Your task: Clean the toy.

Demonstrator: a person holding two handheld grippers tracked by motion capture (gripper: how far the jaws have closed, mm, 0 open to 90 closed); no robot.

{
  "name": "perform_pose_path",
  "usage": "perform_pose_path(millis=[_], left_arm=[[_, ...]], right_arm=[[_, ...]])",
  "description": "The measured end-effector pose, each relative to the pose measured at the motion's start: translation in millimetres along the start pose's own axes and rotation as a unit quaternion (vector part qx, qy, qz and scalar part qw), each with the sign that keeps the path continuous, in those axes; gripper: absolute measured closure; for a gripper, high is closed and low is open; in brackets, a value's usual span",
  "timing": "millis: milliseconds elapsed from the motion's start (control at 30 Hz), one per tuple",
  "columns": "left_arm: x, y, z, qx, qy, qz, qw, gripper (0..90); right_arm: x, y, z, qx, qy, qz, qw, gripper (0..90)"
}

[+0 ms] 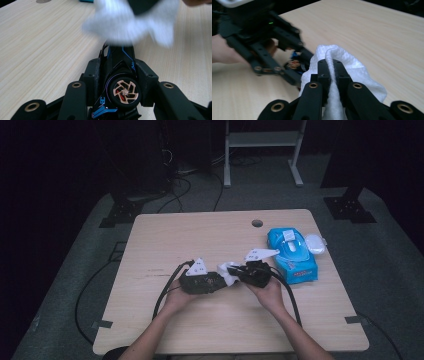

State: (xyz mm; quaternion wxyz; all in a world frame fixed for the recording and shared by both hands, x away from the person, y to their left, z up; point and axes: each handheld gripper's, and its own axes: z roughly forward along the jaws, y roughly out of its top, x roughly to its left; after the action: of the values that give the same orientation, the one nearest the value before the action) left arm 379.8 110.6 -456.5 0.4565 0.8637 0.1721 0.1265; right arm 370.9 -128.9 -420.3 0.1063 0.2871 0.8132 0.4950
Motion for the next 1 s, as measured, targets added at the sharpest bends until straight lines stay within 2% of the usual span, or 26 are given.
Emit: perform_pose_path(millis=[67,133,200,367,400,467,533,567,733,833,900,1000], left_arm=[[-1.0,0.5,-0.2,0.003,0.001,0.000,1.0000,59.7],[-0.9,0.8,-0.4,0.004,0.001,0.005,1.0000,59.8],[-0.8,0.6,-0.4,0.003,0.001,0.004,1.0000,59.9],[0.7,0.1,-1.4,0.004,-0.001,0.004,1.0000,59.9],[0.7,0.2,-1.5,0.006,-0.001,0.005,1.0000,59.9],[0.8,0.2,-1.5,0.006,-0.001,0.005,1.0000,59.9],[1.0,0.3,-1.6,0.006,-0.001,0.005,1.0000,59.9],[1.1,0.4,-1.5,0.006,-0.002,0.004,1.0000,59.9],[0.7,1.6,-2.0,0.013,-0.001,0.009,0.9999,59.9],[2.4,0.8,-4.8,0.017,-0.001,0.009,0.9998,60.0],[4.7,-0.6,-7.0,0.017,-0.001,0.009,0.9998,60.0],[7.7,-3.2,-10.3,0.016,0.003,0.003,0.9999,60.0]], right_arm=[[8.6,1.5,9.2,0.013,0.007,-0.012,0.9998,85.3],[12.3,1.1,15.0,0.027,-0.001,-0.029,0.9992,85.2],[8.5,-0.8,14.0,0.037,-0.016,-0.037,0.9985,85.3],[-15.9,-9.3,-6.4,0.034,-0.050,-0.014,0.9981,85.3],[-23.1,-12.6,-12.7,0.026,-0.051,0.001,0.9984,85.3],[-30.6,-16.3,-21.1,0.027,-0.068,0.008,0.9973,85.3],[-36.0,-21.6,-28.5,0.014,-0.067,0.026,0.9973,85.2],[-37.9,-23.2,-29.9,0.015,-0.064,0.033,0.9973,85.2],[-34.9,-20.9,-29.8,0.006,-0.058,0.031,0.9978,85.2],[-35.8,-22.0,-26.4,0.012,-0.057,0.031,0.9978,85.2],[-39.4,-25.2,-25.6,0.018,-0.058,0.039,0.9974,85.2],[-41.4,-25.6,-26.5,0.009,-0.053,0.049,0.9974,85.2]])
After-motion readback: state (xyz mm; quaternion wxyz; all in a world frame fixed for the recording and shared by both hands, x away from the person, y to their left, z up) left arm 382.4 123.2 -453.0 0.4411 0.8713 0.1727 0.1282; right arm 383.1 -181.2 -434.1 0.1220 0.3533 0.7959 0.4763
